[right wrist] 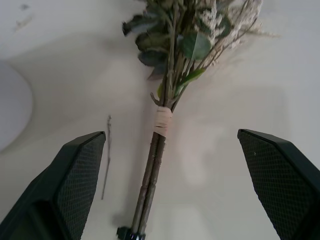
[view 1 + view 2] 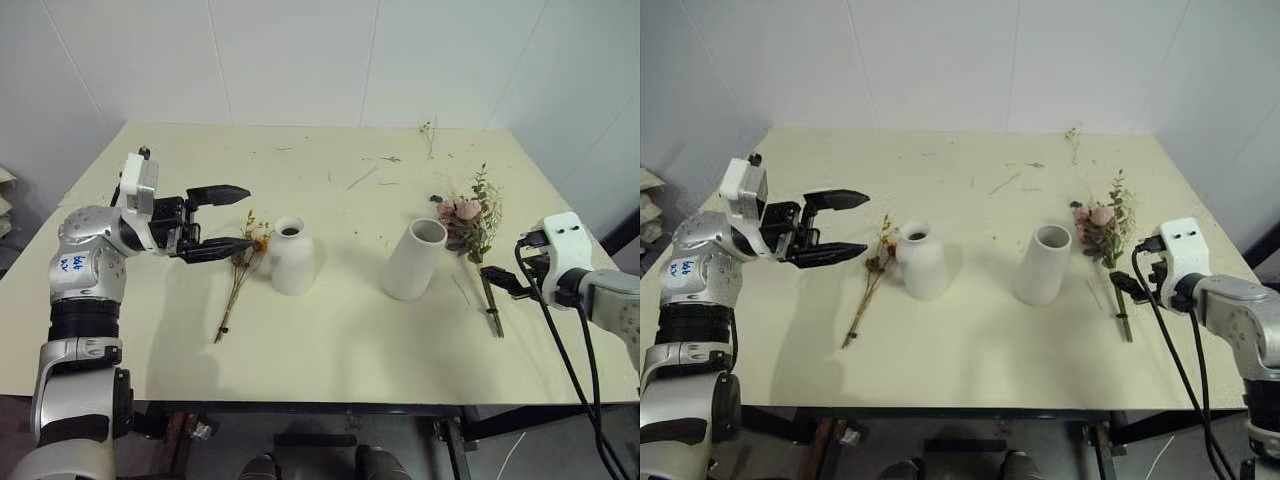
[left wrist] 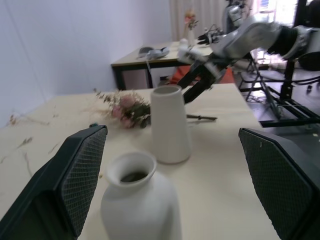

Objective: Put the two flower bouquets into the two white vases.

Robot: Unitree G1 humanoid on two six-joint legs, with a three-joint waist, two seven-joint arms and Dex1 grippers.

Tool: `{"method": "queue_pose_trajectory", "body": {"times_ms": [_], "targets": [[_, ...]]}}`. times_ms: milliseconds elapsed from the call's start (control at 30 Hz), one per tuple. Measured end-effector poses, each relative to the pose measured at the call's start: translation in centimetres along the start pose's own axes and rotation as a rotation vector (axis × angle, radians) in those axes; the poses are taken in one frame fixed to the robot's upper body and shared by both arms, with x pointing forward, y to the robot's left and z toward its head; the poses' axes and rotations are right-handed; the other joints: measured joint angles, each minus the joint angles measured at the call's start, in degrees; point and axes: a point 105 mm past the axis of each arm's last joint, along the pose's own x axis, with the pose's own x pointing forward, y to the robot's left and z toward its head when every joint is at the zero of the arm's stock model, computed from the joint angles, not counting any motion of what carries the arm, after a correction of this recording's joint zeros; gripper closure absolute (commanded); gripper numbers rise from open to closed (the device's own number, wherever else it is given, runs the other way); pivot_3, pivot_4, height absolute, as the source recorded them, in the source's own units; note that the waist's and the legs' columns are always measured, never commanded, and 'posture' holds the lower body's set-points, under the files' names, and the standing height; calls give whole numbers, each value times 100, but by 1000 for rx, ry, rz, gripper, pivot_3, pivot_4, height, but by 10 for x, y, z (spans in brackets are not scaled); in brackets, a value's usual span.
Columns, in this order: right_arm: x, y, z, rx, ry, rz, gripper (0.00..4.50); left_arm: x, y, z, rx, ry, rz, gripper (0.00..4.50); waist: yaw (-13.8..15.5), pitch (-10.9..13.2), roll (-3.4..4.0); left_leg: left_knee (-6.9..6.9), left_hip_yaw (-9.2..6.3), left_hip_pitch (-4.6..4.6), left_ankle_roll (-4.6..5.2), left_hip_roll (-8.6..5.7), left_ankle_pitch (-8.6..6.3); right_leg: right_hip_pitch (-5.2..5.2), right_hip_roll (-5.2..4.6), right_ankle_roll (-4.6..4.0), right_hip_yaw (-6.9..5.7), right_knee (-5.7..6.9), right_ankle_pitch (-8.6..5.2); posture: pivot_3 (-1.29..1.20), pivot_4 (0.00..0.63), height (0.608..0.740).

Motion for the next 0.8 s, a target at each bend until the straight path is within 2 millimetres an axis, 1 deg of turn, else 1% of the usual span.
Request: {"method": "queue_pose_trajectory", "body": {"times_ms": [67, 133, 233, 267, 467, 633, 733, 800], "targets": [[10, -1, -3, 5, 22, -12, 0, 4, -4, 2, -1, -2, -18, 6, -5, 1, 1, 2, 0, -1, 0, 0, 0, 0, 0, 2, 0, -1, 1, 0, 150, 740], [20, -1, -12, 12, 62, -18, 0, 9, -8, 3, -1, 4, -39, 6, -6, 1, 1, 0, 0, -1, 0, 0, 0, -1, 1, 2, 0, 0, 1, 0, 150, 740], [28, 3, -23, 16, 107, 0, 0, 12, -10, 7, 3, 3, -53, 6, -8, 4, 6, -1, 0, -1, 0, 0, 0, -3, 2, 2, 0, 1, 1, 0, 150, 740], [30, 5, -24, 12, 112, 4, 0, 13, -10, 8, 6, 4, -56, 6, -15, 5, 7, -1, 0, -1, 0, 0, 0, -2, 1, 2, 1, 0, 1, 0, 150, 740], [38, 9, -16, -1, 85, 14, 0, 14, -9, 9, 3, 3, -48, 6, -32, 5, 8, 0, 0, 0, 0, 0, 0, -2, 2, 3, 0, 1, 1, 0, 150, 740], [48, 10, -14, 10, 73, 14, 0, 17, -7, 13, 15, 4, -54, 6, -29, 6, 9, -1, 0, -1, 0, 0, 0, -2, 2, 3, 0, -1, 2, 0, 150, 740], [52, 6, -11, 17, 69, -3, 637, 18, -6, 12, 9, 10, -55, 0, -37, 7, 10, -2, 0, -1, 0, 0, 0, -2, 2, 3, 0, -1, 1, 0, 150, 740], [55, 6, -11, 20, 69, -15, 1325, 20, -4, 13, 11, 13, -58, 0, -36, 7, 10, -1, 0, 0, 0, 0, 0, -2, 2, 3, 0, -1, 1, 0, 150, 740]]}}
